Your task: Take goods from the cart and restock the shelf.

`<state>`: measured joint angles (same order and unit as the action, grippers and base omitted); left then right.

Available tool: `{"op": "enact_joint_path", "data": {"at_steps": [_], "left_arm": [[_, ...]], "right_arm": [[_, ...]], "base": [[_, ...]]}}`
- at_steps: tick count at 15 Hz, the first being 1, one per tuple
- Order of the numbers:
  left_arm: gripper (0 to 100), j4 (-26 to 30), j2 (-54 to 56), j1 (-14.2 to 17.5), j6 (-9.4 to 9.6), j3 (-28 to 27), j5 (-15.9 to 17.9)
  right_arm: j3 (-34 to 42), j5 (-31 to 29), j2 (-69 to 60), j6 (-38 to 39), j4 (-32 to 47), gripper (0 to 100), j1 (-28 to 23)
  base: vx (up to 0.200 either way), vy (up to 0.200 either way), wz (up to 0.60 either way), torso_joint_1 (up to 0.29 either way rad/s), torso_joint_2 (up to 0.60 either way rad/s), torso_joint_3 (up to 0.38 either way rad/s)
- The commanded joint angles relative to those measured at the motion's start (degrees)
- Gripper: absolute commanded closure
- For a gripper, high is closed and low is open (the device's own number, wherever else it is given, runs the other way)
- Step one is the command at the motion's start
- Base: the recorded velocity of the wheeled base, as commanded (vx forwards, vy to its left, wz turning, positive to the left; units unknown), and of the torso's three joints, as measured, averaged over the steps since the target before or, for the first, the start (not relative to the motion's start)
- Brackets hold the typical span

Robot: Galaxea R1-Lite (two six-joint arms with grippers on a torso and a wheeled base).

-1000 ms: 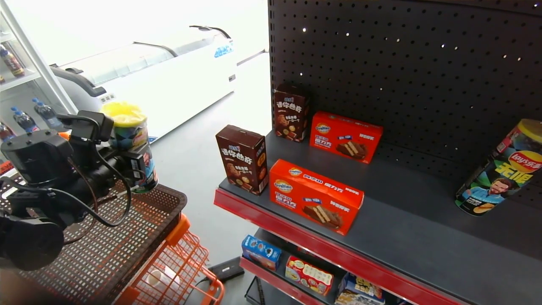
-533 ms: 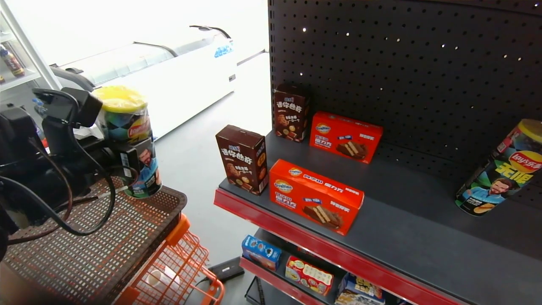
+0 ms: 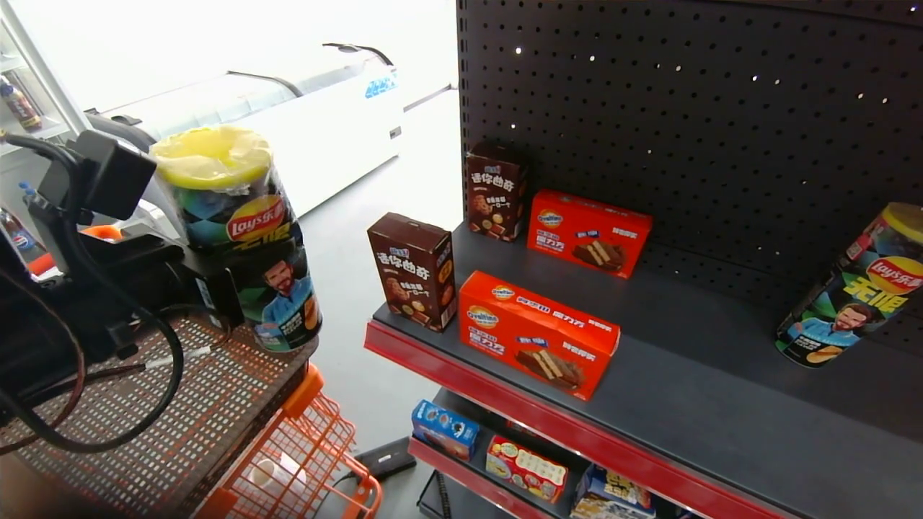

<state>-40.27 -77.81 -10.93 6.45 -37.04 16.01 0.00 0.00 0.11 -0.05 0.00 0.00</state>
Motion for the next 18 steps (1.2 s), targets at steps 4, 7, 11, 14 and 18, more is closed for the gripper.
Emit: {"op": "enact_joint_path", "data": {"at_steps": [4,7,11,14,18], "left_arm": [[100,0.89,4.34,-3.39,-0.03,4.16,1.75],[100,1.68,4.69,-6.03,-0.65,3.46,4.03],[100,2.82,3.19,-9.98,-1.35,1.88,7.2],[100,11.96,2.84,-14.99,-1.35,-3.92,7.37],[100,16.27,0.73,-17.54,-1.26,-8.76,8.08]], "right_arm": [[0.0,0.0,0.07,-0.04,0.0,0,0.0],[0.0,0.0,0.07,-0.04,0.0,0,0.0],[0.0,0.0,0.07,-0.04,0.0,0,0.0],[0.0,0.18,0.07,-0.21,0.09,0,0.0],[0.0,0.18,0.07,-0.13,0.09,0,0.0]], "base": [[0.0,0.0,0.0,0.0,0.0,0.0],[0.0,0.0,0.0,0.0,0.0,0.0],[0.0,0.0,0.0,0.0,0.0,0.0],[0.0,0.0,0.0,0.0,0.0,0.0],[0.0,0.0,0.0,0.0,0.0,0.0]]}}
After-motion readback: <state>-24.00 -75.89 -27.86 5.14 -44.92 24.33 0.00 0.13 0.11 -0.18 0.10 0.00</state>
